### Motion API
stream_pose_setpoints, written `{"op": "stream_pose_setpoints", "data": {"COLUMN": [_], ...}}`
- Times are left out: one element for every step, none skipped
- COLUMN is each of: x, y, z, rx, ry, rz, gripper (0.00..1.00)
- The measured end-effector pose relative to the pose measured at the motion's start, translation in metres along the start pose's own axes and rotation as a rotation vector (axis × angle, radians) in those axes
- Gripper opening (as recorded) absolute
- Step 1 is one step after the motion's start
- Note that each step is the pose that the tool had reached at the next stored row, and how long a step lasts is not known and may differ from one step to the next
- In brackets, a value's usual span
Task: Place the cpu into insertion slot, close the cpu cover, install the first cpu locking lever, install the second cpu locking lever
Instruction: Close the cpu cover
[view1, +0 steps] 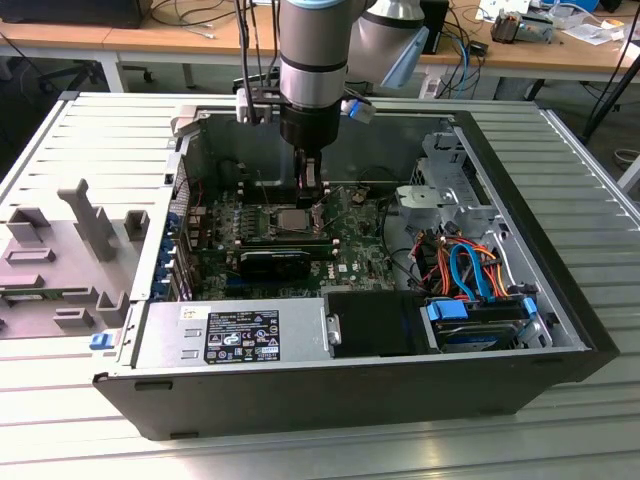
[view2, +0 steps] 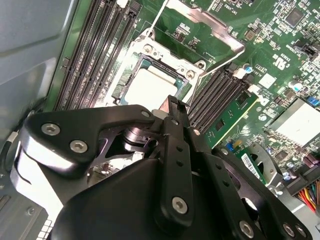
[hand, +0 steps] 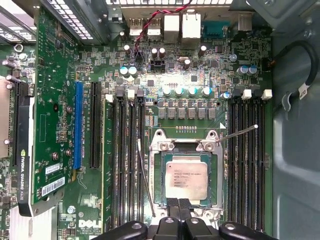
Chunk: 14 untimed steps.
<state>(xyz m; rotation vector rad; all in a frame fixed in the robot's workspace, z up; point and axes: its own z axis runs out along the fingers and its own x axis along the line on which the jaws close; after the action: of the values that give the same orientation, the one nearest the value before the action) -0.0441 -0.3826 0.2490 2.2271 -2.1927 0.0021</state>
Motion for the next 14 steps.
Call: {"op": "stream_pose_setpoints", "data": {"x": [0.0000, 0.0000, 0.0001, 0.0000, 0.0000, 0.0000, 0.0000, 0.0000, 0.0000, 0.0001, 0.0001, 0.0001, 0.0000, 0.0001], "y": [0.0000, 0.0000, 0.0000, 0.0000, 0.0000, 0.0000, 0.0000, 0.0000, 0.0000, 0.0000, 0.0000, 0.0000, 0.0000, 0.0000], "z": [-0.0002, -0.0007, -0.0013, -0.0018, -0.0022, -0.0024, -0.0026, -0.0026, -0.0027, -0.0029, -0.0030, -0.0031, -0.0033, -0.0035], "rx": [-0.0001, -0.0001, -0.0001, 0.0000, 0.0000, 0.0000, -0.0001, 0.0000, 0.0000, -0.0001, 0.0000, 0.0000, -0.0001, -0.0001], "ry": [0.0001, 0.0002, 0.0003, 0.0001, -0.0001, 0.0000, 0.0001, 0.0000, 0.0000, 0.0001, 0.0001, 0.0001, 0.0001, 0.0002], "rz": [0.000, 0.000, 0.000, 0.000, 0.000, 0.000, 0.000, 0.000, 0.000, 0.000, 0.000, 0.000, 0.000, 0.000], "gripper": [0.11, 0.11, 0.11, 0.11, 0.11, 0.11, 0.11, 0.11, 0.11, 0.11, 0.11, 0.11, 0.11, 0.11]}}
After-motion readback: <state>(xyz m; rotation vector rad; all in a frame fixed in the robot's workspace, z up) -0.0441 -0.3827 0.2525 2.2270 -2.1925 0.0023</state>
